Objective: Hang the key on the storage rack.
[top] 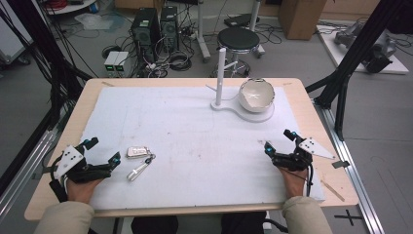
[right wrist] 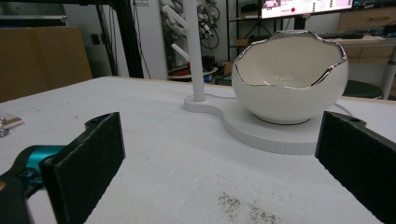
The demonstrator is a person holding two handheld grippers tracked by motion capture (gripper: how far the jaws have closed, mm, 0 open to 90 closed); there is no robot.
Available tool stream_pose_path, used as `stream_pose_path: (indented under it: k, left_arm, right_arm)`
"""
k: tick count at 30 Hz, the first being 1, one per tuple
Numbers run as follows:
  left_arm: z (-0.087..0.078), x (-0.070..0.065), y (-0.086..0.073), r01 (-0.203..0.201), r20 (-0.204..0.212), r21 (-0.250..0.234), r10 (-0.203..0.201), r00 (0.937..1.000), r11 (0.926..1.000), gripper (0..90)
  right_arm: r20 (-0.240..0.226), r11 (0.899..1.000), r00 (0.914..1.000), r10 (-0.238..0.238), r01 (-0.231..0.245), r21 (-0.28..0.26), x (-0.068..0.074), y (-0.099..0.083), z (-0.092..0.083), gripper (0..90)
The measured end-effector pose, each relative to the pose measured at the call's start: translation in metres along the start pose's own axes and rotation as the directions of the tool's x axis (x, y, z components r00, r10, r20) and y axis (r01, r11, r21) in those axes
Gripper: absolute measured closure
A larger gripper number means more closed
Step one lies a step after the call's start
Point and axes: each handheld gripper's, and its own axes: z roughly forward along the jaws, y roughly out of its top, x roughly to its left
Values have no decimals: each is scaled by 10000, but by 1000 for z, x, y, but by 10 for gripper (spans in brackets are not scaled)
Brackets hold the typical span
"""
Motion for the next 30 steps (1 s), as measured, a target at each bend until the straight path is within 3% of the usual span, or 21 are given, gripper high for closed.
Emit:
stream_pose_path:
  k: [5,15,18,20,26,27,29,30]
  left_arm:
    - [0,0,0,62,-84,-59,-62,9999,10000,17]
    - [-1,1,0,77,-95,-69,-78,9999,9999,17]
    - [0,2,1,170,-62,57,-170,9998,9998,17]
    - [1,2,2,28,4,326,-28,10000,9995,17]
    - [-4,3,30,-371,494,657,339,9982,9971,17]
    - [-3,4,44,-472,772,1035,392,9962,9935,17]
    - [-3,4,50,-424,973,1247,303,9948,9913,17]
    - [-1,3,61,-572,1253,1634,368,9914,9849,17]
  right_arm:
    - [28,9999,9999,148,-148,-4,0,0,0,5]
    - [-1,10000,10000,-1,1,3,0,0,0,5]
    - [1,10000,10000,-1,1,4,0,0,0,5]
    - [5,10000,10000,16,-16,2,0,0,0,5]
    - [-11,10000,10000,17,-17,-3,0,0,0,5]
    - [-16,10000,10000,24,-24,10,0,0,0,5]
    - [2,10000,10000,-11,11,-1,0,0,0,5]
    - [12,10000,10000,9,-9,-18,1,0,0,5]
